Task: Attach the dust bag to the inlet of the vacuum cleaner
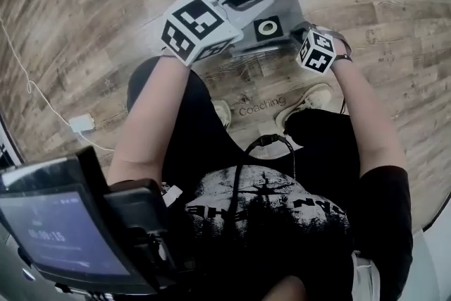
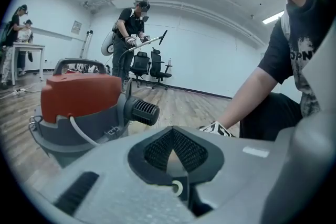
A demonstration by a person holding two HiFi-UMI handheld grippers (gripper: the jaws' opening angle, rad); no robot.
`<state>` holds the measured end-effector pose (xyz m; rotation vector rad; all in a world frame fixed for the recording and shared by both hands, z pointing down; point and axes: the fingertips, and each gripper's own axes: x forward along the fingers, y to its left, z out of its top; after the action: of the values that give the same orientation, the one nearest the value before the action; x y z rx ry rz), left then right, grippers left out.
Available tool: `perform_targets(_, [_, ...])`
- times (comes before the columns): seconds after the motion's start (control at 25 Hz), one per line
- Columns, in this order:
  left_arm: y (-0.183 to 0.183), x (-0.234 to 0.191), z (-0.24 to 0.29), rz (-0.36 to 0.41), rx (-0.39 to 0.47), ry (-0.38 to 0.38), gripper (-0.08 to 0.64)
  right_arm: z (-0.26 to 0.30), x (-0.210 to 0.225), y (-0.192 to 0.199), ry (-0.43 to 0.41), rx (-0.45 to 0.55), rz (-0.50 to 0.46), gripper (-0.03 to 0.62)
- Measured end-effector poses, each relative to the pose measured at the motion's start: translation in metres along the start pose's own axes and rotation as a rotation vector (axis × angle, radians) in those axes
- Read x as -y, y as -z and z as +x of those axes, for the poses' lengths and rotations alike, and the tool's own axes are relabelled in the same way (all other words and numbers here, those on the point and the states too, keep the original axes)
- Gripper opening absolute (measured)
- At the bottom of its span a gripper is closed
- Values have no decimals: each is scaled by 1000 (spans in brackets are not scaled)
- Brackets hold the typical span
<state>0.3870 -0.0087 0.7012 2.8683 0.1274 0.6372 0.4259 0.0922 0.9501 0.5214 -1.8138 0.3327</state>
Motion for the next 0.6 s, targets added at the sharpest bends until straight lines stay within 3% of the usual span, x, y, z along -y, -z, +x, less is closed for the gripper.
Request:
perform_targets(0.24, [31,2,15,18,-128,37,2,-45,17,-1,-85,35,28,5])
perform_targets(0.32, [43,7,17,25,-173,62,82,-64,25,-5,-112,43,42,5])
perform_targets(0.6, [74,27,35,162,-360,128,165,-132,56,-32,-166,171,213,5])
